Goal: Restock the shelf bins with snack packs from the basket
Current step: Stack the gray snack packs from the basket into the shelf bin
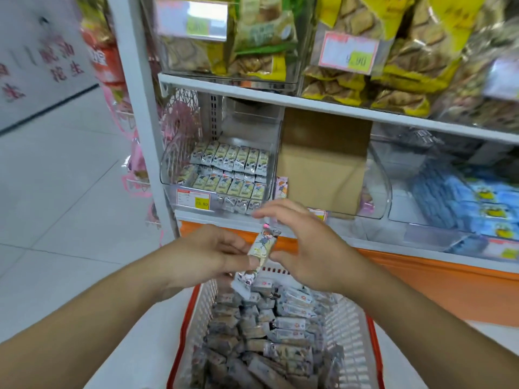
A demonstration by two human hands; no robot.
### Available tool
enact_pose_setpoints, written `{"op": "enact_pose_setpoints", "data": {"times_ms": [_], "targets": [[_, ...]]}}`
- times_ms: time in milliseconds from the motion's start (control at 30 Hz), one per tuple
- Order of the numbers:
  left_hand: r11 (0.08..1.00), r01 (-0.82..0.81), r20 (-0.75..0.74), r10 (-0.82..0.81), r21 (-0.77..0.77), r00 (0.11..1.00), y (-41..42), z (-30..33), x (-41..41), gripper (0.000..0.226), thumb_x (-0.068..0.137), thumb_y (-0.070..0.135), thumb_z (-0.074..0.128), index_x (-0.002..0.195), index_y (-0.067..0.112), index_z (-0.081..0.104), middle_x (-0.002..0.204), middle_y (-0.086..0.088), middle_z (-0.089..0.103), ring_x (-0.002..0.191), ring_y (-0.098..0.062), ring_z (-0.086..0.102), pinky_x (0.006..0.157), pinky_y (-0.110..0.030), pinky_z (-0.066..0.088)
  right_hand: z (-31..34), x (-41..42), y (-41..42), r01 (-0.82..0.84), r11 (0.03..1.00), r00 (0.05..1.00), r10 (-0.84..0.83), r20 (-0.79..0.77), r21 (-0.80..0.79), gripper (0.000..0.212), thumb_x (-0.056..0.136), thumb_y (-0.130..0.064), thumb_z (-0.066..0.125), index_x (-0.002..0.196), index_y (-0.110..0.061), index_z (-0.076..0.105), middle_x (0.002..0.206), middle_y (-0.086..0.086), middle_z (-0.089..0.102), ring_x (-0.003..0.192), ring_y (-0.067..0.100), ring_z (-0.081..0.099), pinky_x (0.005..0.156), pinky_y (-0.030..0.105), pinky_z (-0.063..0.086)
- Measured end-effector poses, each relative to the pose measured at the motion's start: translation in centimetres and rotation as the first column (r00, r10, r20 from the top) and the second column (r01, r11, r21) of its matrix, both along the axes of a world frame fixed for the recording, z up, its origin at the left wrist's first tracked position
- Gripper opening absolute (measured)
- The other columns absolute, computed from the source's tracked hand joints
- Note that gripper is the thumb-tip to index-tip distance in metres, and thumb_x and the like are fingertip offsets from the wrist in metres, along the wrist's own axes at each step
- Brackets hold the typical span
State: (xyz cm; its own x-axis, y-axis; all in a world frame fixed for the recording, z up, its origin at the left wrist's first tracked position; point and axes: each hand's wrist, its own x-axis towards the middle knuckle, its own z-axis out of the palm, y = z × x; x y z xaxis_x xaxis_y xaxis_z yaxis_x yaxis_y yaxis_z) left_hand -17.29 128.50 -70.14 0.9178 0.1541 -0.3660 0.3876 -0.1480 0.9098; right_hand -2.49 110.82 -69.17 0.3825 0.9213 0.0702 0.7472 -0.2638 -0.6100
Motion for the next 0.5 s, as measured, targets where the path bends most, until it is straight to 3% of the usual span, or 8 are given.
{"op": "enact_pose_setpoints", "data": {"times_ms": [133,233,367,500], "targets": [[0.956,-0.262,0.049,0.270,-0.129,0.962,0.3,0.6,-0.1,0.032,0.082,0.032,0.085,0.105,0.010,0.077,0.090,-0.003,0.074,0.075,-0.006,0.065,0.067,-0.025,0.050,0.4,-1.2,0.5,0.056,0.997,0.998,-0.057,0.017,0.060,0.060,0.092,-0.038,0.076,0.145,-0.037,0.048,0.147,-0.023,0.038,0.146,0.002,0.032,0.120,0.033,0.032],[0.940,-0.318,0.045,0.325,-0.120,0.945,0.7,0.6,0.2,0.035,0.081,0.037,0.085,0.103,0.010,0.077,0.093,-0.010,0.074,0.072,-0.007,0.064,0.065,-0.024,0.050,-0.2,-1.8,1.3,0.054,0.998,0.996,-0.057,0.073,0.036,0.072,0.087,-0.058,0.076,0.148,-0.041,0.041,0.151,-0.030,0.031,0.147,-0.001,0.028,0.120,0.032,0.031],[0.921,-0.375,0.058,0.383,-0.108,0.922,1.5,0.5,0.6,0.037,0.081,0.036,0.086,0.106,0.011,0.074,0.099,-0.016,0.074,0.073,-0.012,0.066,0.065,-0.026,0.053,-0.6,-1.9,2.7,0.095,0.993,0.990,-0.101,0.095,0.065,0.073,0.087,-0.056,0.077,0.148,-0.044,0.039,0.149,-0.036,0.029,0.142,-0.009,0.028,0.113,0.018,0.027],[0.914,-0.386,0.081,0.398,-0.126,0.914,3.3,1.0,1.5,0.028,0.094,0.043,0.072,0.104,0.017,0.077,0.102,-0.014,0.075,0.091,-0.027,0.074,0.083,-0.041,0.063,0.3,-1.2,5.3,0.141,0.985,0.988,-0.146,0.044,0.099,0.071,0.085,-0.049,0.081,0.144,-0.046,0.042,0.142,-0.033,0.041,0.133,-0.007,0.039,0.107,0.019,0.035]]}}
